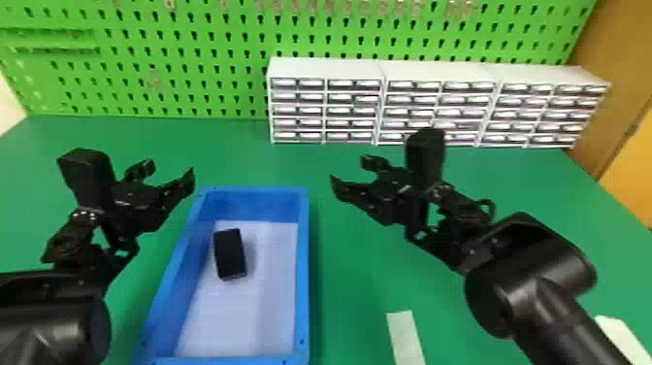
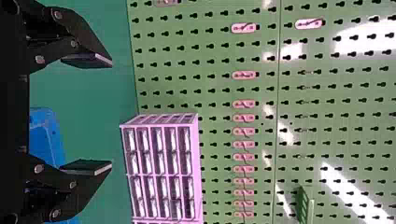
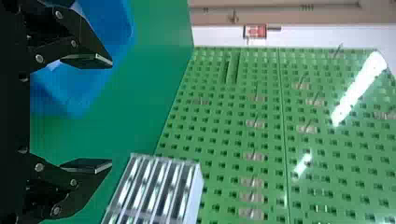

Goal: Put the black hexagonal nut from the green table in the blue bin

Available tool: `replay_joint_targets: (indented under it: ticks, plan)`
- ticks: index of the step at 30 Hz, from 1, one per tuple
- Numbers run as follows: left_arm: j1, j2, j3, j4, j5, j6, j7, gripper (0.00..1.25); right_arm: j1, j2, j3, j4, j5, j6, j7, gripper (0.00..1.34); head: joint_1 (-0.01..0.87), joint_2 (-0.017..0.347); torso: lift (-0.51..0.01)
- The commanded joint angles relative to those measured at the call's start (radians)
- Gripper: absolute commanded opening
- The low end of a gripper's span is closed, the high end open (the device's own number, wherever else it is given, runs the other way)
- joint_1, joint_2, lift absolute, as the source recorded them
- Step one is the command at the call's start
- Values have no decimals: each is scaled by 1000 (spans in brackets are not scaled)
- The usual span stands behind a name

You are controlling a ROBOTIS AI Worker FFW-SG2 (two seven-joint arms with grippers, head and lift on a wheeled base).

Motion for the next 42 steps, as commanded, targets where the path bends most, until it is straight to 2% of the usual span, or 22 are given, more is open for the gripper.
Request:
replay_joint_targets:
  ticks: [1,6,12,20,25,31,33,38,42]
  plan:
    - [2,0,4,0,2,0,0,770,51,24,-104,-2,63,-4,0,833,691,9,-97]
    - [6,0,7,-1,7,0,0,770,97,55,-202,-2,122,-25,2,833,691,9,-97]
    - [9,1,14,0,13,0,0,770,135,74,-291,-8,174,-56,2,833,691,9,-97]
    - [10,0,21,0,16,0,0,770,195,108,-421,-25,229,-97,2,833,691,9,-97]
    - [12,0,28,0,22,0,0,770,223,137,-496,-26,235,-122,0,833,691,9,-97]
    - [15,0,42,0,42,0,14,770,239,167,-561,-29,221,-151,2,835,691,9,-97]
    - [19,0,50,0,62,0,31,770,244,185,-588,-29,211,-165,0,833,691,9,-97]
    - [32,0,76,12,136,0,61,769,255,226,-657,-28,131,-157,0,833,691,9,-97]
    - [35,0,102,12,150,0,66,762,261,249,-717,-26,54,-113,2,841,691,9,-97]
